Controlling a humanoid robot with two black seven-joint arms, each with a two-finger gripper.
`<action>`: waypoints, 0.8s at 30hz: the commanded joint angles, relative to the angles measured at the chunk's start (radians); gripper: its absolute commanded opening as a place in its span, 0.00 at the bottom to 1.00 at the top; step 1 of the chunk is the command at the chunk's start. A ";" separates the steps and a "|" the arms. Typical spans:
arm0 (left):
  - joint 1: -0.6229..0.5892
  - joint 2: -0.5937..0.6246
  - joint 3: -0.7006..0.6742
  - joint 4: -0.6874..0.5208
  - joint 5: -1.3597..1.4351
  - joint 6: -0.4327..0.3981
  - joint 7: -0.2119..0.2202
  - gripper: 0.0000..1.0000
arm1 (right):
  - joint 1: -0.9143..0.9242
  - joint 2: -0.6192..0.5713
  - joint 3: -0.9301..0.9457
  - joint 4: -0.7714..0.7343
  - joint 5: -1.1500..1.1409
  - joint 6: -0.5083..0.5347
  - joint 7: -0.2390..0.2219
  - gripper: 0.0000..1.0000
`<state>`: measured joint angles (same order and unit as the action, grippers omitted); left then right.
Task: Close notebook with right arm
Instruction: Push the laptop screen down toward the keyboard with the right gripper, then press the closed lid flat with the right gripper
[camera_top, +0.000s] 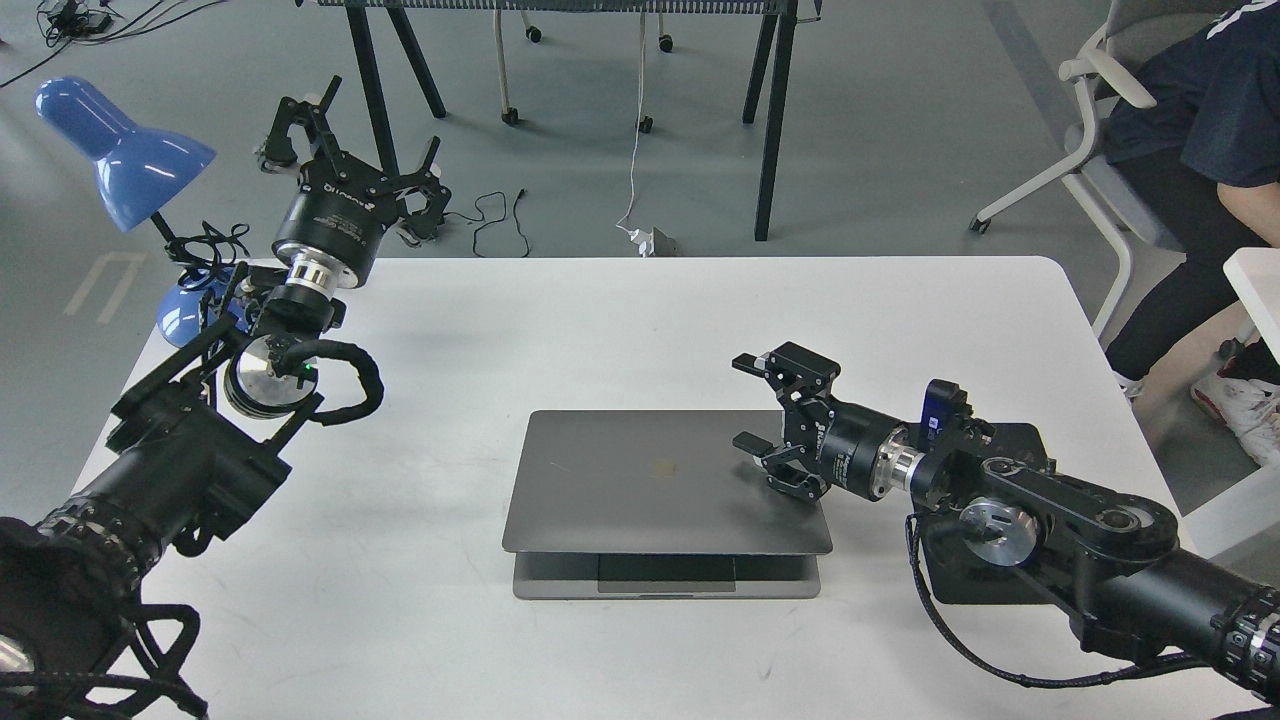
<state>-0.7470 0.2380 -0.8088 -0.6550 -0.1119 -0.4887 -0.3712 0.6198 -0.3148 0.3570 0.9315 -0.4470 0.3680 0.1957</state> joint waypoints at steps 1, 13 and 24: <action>0.000 0.000 0.000 0.000 0.000 0.000 0.000 1.00 | 0.000 0.000 -0.021 0.000 -0.032 -0.004 -0.001 1.00; 0.000 0.000 -0.001 -0.002 0.000 0.000 0.000 1.00 | -0.005 0.002 -0.024 -0.003 -0.032 -0.038 -0.010 1.00; 0.000 0.000 -0.001 -0.002 0.000 0.000 0.000 1.00 | -0.015 0.000 -0.026 -0.003 -0.033 -0.041 -0.013 1.00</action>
<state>-0.7470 0.2380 -0.8099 -0.6564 -0.1119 -0.4887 -0.3712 0.6061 -0.3129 0.3314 0.9280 -0.4802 0.3267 0.1831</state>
